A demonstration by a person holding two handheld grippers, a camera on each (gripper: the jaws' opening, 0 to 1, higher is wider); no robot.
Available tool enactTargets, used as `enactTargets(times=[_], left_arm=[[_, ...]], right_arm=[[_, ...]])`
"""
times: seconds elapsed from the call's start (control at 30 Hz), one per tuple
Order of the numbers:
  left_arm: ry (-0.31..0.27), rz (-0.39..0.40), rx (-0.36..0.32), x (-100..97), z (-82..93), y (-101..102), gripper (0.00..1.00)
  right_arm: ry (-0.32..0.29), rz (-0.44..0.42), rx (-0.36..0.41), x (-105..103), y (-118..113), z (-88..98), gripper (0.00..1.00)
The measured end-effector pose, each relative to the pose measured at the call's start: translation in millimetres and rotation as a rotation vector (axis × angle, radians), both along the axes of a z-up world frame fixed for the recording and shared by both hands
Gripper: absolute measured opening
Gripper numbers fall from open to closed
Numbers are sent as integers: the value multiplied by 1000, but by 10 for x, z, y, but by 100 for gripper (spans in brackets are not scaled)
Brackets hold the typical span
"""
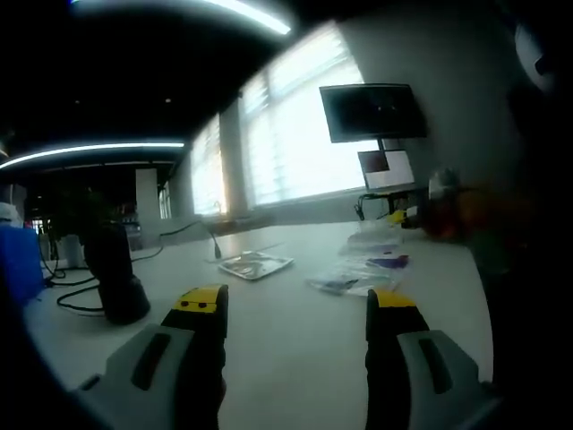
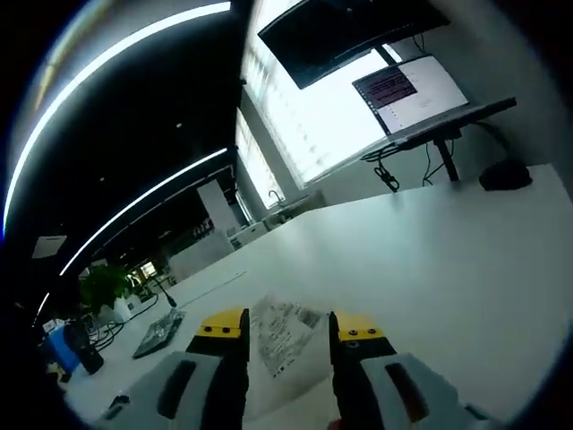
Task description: Clip sheet goods on table flip sheet goods clip sheet goods scan sheet goods put sheet goods back to table
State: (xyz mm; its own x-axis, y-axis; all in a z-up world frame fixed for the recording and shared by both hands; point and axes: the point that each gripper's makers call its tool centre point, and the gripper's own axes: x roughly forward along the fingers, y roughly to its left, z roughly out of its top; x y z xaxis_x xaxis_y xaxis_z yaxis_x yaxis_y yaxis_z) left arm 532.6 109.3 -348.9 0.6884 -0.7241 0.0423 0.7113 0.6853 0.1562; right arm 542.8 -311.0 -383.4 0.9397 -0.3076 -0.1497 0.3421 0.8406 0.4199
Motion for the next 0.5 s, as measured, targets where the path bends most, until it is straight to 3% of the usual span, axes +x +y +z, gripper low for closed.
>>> enactTargets(times=[0.17, 0.27, 0.5], left_arm=[[0, 0, -1, 0, 0, 0, 55], [0, 0, -1, 1, 3, 2, 55], [-1, 0, -1, 0, 4, 3, 55]], right_arm=[[11, 37, 0, 63, 45, -25, 59], [30, 62, -61, 96, 78, -8, 69], [35, 87, -118, 139, 77, 34, 72]])
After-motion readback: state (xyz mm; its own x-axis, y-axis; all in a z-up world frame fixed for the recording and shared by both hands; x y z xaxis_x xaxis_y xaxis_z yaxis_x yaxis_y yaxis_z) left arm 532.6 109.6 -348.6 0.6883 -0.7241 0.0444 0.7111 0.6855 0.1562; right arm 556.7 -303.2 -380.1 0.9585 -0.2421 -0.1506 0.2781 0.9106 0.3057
